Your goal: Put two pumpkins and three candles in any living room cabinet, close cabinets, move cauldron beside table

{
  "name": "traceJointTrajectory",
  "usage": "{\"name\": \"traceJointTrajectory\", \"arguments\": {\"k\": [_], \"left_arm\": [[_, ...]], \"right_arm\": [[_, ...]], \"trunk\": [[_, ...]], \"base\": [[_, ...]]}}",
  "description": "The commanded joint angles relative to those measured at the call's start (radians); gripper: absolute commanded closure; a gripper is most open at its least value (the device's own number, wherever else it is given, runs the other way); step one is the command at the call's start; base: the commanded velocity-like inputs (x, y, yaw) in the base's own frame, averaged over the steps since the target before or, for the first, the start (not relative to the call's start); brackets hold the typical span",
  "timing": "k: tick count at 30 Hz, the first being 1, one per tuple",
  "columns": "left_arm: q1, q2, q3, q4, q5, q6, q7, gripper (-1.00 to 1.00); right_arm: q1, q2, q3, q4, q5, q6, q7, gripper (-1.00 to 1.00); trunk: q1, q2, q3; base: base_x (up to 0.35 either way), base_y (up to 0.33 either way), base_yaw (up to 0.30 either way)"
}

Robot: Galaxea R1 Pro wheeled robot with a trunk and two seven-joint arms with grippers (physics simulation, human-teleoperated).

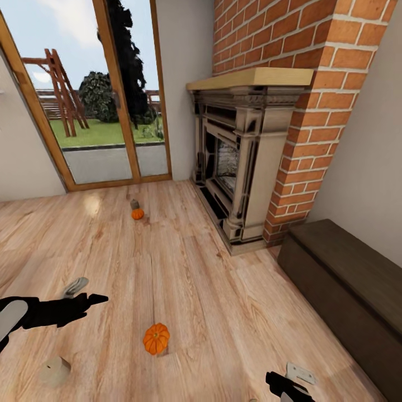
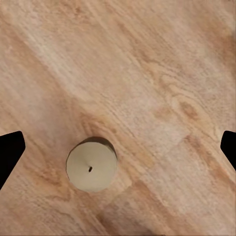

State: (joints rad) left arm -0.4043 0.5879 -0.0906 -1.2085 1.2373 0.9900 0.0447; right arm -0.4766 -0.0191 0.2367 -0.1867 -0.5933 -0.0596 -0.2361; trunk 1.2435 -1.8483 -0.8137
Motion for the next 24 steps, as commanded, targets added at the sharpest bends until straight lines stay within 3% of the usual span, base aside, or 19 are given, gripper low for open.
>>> {"name": "traceJointTrajectory", "arguments": {"k": [1,4,7,24], "left_arm": [[0.009,0.002,-0.001,-0.027,0.004,0.002,0.005,-1.00],[0.041,0.005,0.005,-0.102,0.009,0.004,0.004,-1.00],[0.049,0.007,0.007,-0.123,0.012,0.004,0.003,-1.00],[0.053,0.008,0.008,-0.133,0.017,0.005,-0.007,-1.00]], "right_arm": [[0.000,0.000,0.009,0.000,-0.010,-0.008,-0.004,-1.00],[0.000,0.001,0.010,0.000,-0.007,-0.015,-0.004,-1.00],[0.000,0.001,0.010,0.000,-0.007,-0.016,-0.005,-1.00],[0.000,0.001,0.012,-0.002,-0.006,-0.020,-0.002,-1.00]], "trunk": [[0.004,-0.008,-0.004],[0.015,-0.029,-0.014],[0.027,-0.050,-0.023],[0.092,-0.169,-0.076]], "base": [[0.000,0.000,0.000],[0.000,0.000,0.000],[0.000,0.000,0.000],[0.000,0.000,0.000]]}}
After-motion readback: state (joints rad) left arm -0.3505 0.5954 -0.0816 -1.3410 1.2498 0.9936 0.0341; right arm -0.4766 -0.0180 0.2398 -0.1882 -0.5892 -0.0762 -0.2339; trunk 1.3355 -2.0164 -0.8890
